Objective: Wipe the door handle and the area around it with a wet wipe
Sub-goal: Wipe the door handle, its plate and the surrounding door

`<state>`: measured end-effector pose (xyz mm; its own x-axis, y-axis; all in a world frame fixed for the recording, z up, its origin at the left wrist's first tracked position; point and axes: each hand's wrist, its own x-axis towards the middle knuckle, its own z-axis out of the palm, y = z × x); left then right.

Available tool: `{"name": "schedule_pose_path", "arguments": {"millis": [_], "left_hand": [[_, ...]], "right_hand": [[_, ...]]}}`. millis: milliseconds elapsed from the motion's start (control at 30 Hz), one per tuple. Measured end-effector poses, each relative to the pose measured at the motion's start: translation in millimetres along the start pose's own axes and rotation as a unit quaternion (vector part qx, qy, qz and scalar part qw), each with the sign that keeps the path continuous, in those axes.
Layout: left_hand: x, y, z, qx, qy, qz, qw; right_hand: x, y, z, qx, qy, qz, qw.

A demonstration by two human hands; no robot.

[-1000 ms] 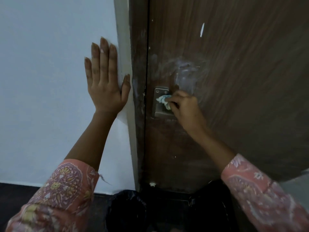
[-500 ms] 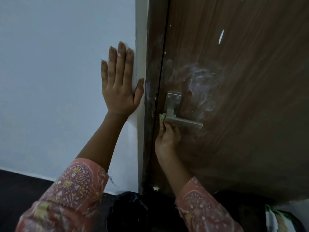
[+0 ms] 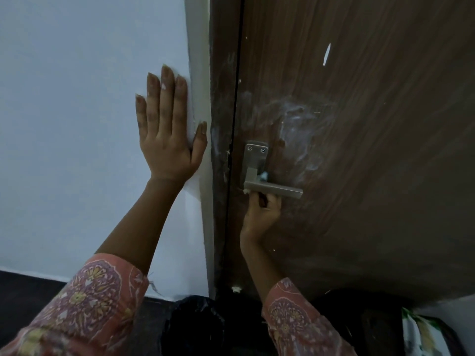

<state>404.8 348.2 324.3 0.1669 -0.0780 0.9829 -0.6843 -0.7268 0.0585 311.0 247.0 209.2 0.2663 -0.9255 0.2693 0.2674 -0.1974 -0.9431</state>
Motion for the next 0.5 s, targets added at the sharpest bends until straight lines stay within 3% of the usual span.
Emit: {"name": "schedule_pose_path", "arguments": {"millis": [100,200,300,400,500], "left_hand": [[1.2,2.3,-1.0,-0.008,-0.002,-0.004,1.000],[0.3,0.8,-0.1,-0.003,0.003,-0.008,1.000],[0.0,0.3,0.9,0.002,0.003,0.001,1.000],[0.9,0.1,-0.1,0.000,0.001,-0.002,1.000],[-0.4,1.7,0.2,-0.004,0.002,-0.005,1.000]], "right_hand": [[4.8,12.8,-20.8,-0.119,-0.066,-0.106,0.985],[23.6,4.6,-58.2,-0.175,0.016,-0.123,0.977],[49.8,-25.2,-82.7,-0.182,0.070,-0.210,0.958],[75.9,-57.7,-69.5,-0.208,0.015,-0.302,0.930],[91.7,-65.7,-58.4,-0.278,-0.077,-0.380,0.879]]}}
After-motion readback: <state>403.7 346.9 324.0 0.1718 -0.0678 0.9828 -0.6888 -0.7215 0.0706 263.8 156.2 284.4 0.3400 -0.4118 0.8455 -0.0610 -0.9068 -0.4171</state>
